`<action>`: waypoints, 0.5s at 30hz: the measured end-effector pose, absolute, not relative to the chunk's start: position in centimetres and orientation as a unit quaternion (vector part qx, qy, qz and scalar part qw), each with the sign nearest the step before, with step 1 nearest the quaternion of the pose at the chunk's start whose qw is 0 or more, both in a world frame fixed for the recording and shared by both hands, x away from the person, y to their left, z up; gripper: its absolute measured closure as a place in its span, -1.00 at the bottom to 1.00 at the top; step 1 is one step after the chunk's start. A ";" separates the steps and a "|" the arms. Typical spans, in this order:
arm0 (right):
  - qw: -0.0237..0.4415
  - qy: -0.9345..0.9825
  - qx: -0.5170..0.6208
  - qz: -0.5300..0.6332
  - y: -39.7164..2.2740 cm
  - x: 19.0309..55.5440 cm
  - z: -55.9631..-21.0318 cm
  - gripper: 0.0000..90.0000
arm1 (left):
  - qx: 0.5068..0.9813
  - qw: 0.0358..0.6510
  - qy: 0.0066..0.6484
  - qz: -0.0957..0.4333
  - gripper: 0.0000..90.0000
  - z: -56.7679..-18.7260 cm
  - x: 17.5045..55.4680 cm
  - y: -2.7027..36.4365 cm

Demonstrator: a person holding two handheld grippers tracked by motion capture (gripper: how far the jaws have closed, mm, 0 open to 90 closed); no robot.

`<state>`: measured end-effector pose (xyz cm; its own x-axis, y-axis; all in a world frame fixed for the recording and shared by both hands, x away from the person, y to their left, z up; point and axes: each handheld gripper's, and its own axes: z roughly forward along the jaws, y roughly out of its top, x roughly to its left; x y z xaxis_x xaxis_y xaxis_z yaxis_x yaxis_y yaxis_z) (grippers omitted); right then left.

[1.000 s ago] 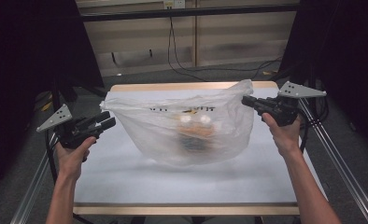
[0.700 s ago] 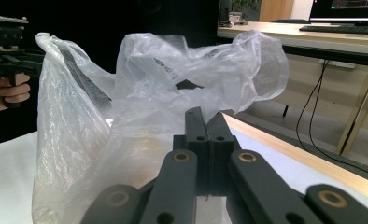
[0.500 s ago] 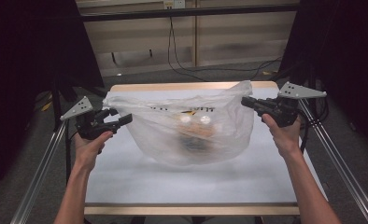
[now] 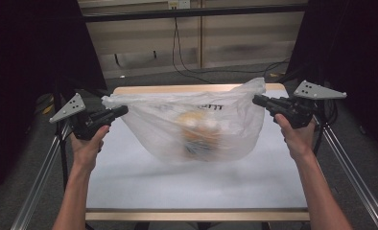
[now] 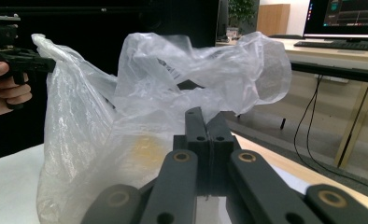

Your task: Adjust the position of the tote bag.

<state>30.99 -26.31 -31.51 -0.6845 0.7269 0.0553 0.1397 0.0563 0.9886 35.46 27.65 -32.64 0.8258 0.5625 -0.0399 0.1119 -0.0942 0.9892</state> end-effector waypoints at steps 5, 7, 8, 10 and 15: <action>0.252 0.671 0.309 0.625 -26.7 30.9 -30.3 1.00 | 0.725 0.627 0.218 0.183 1.00 -30.8 35.5 26.7; 0.257 0.670 0.309 0.624 -26.7 30.9 -29.8 1.00 | 0.727 0.625 0.215 0.188 1.00 -30.3 35.5 26.2; 0.257 0.670 0.309 0.624 -26.7 30.9 -29.8 1.00 | 0.727 0.625 0.215 0.188 1.00 -30.3 35.5 26.2; 0.264 0.666 0.308 0.626 -27.1 30.8 -28.9 1.00 | 0.725 0.631 0.208 0.184 1.00 -30.0 35.5 25.4; 0.272 0.658 0.315 0.628 -27.8 30.6 -28.3 1.00 | 0.726 0.634 0.198 0.178 1.00 -29.7 35.3 24.7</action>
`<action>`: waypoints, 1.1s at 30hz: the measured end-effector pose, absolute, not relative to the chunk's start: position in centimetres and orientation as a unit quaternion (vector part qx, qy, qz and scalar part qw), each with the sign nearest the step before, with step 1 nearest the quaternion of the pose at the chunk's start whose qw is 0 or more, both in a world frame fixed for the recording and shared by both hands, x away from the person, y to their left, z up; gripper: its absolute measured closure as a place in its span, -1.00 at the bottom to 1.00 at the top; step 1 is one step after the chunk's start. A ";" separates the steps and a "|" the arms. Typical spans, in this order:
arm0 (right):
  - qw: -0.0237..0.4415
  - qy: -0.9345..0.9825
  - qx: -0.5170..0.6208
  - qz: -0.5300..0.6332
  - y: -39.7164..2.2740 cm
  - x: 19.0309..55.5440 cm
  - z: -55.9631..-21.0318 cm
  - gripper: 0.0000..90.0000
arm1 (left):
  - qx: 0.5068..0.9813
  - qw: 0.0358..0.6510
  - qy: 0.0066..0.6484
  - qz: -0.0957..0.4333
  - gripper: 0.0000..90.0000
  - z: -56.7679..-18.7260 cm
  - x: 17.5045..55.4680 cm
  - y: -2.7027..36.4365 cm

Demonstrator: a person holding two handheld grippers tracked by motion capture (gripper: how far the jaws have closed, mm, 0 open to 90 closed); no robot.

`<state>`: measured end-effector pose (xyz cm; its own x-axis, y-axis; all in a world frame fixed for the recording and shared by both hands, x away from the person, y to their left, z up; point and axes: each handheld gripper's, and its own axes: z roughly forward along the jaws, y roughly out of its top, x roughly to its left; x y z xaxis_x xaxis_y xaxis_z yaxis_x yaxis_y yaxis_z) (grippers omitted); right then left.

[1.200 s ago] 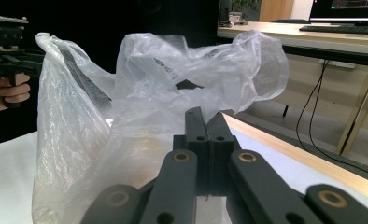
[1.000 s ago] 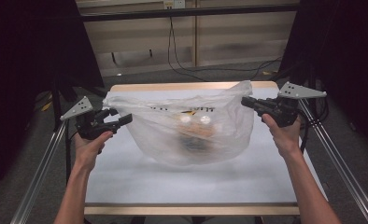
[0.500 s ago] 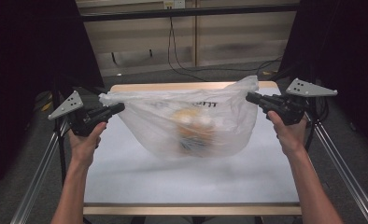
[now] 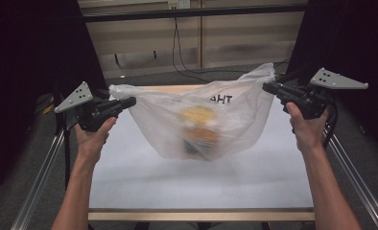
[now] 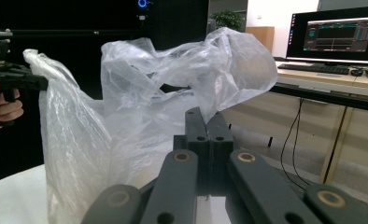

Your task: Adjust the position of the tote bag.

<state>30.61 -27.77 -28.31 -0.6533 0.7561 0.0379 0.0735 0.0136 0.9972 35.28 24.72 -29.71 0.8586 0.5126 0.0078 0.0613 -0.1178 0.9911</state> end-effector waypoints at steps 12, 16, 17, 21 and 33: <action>0.276 0.638 0.332 0.638 -29.7 29.1 -29.3 1.00 | 0.736 0.626 0.185 0.178 1.00 -29.7 34.2 24.4; 0.268 0.643 0.335 0.634 -30.3 28.7 -30.1 1.00 | 0.750 0.612 0.180 0.173 1.00 -30.5 33.8 24.5; 0.269 0.645 0.337 0.631 -30.3 28.5 -30.3 1.00 | 0.752 0.611 0.180 0.172 1.00 -30.8 33.7 24.6; 0.268 0.657 0.340 0.618 -30.4 28.2 -31.0 1.00 | 0.760 0.601 0.183 0.165 1.00 -31.8 33.7 24.5; 0.257 0.688 0.346 0.584 -29.3 28.8 -32.9 1.00 | 0.789 0.565 0.187 0.152 1.00 -34.1 34.2 24.1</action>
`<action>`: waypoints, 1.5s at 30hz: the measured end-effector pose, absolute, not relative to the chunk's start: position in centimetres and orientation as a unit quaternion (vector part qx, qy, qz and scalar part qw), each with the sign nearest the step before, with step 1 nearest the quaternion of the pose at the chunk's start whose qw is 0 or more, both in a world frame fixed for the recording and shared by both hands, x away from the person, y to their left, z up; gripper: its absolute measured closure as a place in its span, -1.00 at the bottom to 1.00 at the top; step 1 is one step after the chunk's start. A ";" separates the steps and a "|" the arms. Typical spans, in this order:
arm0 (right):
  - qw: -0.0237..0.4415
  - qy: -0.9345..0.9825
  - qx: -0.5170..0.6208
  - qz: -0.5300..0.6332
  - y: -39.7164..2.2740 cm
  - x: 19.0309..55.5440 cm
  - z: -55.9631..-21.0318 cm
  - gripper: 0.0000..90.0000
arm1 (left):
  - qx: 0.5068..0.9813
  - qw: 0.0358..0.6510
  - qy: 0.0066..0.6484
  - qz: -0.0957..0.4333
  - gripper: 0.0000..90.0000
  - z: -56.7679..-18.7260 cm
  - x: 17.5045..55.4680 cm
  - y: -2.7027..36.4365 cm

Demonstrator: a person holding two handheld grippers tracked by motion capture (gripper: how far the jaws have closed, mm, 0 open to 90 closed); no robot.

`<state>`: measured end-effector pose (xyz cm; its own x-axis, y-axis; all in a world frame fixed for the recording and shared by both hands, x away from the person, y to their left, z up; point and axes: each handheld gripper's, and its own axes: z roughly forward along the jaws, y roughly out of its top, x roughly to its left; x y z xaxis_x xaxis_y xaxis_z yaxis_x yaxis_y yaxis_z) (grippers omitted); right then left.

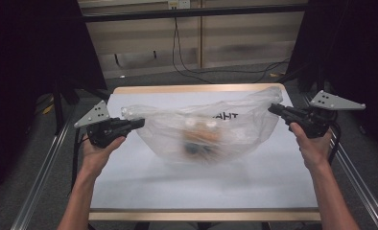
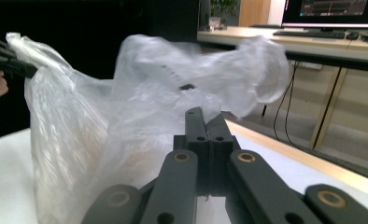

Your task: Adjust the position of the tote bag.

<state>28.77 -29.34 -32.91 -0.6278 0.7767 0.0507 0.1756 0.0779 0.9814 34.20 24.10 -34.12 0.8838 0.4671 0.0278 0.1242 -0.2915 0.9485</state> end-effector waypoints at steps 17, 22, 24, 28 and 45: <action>0.236 0.726 0.365 0.532 -28.6 30.8 -35.9 1.00 | 0.822 0.518 0.201 0.128 1.00 -37.6 35.6 24.2; 0.224 0.738 0.357 0.526 -28.7 30.9 -36.3 1.00 | 0.838 0.500 0.191 0.111 1.00 -38.5 35.6 23.8; 0.220 0.742 0.362 0.520 -28.8 30.8 -36.4 1.00 | 0.842 0.493 0.190 0.112 1.00 -38.7 35.7 23.8; 0.213 0.749 0.366 0.509 -28.9 30.9 -37.2 1.00 | 0.845 0.485 0.197 0.105 1.00 -39.1 35.7 23.9; 0.171 0.768 0.398 0.472 -29.3 31.3 -40.9 1.00 | 0.853 0.468 0.222 0.068 1.00 -41.9 36.1 23.9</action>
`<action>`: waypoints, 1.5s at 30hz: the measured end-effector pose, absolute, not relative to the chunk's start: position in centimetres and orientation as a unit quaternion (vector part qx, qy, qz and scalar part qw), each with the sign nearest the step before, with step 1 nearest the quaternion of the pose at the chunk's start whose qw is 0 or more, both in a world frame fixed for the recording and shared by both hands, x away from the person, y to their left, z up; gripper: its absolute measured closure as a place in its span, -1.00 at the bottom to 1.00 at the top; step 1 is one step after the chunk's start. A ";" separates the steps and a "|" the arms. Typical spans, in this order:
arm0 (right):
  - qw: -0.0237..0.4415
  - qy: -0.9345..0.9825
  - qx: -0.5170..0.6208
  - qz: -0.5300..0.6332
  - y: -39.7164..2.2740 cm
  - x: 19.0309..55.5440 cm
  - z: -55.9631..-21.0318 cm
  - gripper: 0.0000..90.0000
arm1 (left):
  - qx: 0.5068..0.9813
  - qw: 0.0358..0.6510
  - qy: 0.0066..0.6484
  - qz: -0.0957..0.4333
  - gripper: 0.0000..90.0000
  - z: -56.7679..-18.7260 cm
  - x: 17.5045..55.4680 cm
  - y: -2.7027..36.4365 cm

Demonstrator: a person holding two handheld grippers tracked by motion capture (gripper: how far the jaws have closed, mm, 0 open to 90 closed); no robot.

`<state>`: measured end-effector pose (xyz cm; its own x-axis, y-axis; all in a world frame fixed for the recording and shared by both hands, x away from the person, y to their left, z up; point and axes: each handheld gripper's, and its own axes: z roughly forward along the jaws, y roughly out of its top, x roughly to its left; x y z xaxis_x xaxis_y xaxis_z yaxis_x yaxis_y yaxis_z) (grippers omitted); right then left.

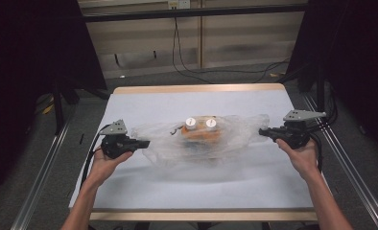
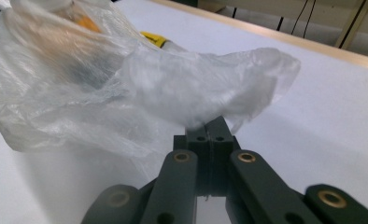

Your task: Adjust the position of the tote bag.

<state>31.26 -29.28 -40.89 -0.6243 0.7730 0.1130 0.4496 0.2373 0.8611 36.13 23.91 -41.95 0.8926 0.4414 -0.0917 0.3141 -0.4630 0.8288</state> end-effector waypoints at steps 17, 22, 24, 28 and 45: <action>0.143 0.804 0.402 0.414 -28.7 32.0 -43.6 1.00 | 0.885 0.411 0.212 0.057 1.00 -44.3 36.4 22.8; 0.143 0.814 0.403 0.393 -28.6 32.1 -44.3 1.00 | 0.891 0.398 0.211 0.056 1.00 -44.8 36.5 22.6; 0.140 0.816 0.405 0.387 -28.6 32.2 -44.7 1.00 | 0.894 0.391 0.210 0.056 1.00 -45.0 36.5 22.5; 0.140 0.825 0.404 0.371 -28.4 32.3 -45.3 1.00 | 0.899 0.378 0.213 0.059 1.00 -45.4 36.7 22.4; 0.137 0.837 0.414 0.331 -28.3 32.9 -47.3 1.00 | 0.917 0.328 0.215 0.074 1.00 -47.2 36.9 21.6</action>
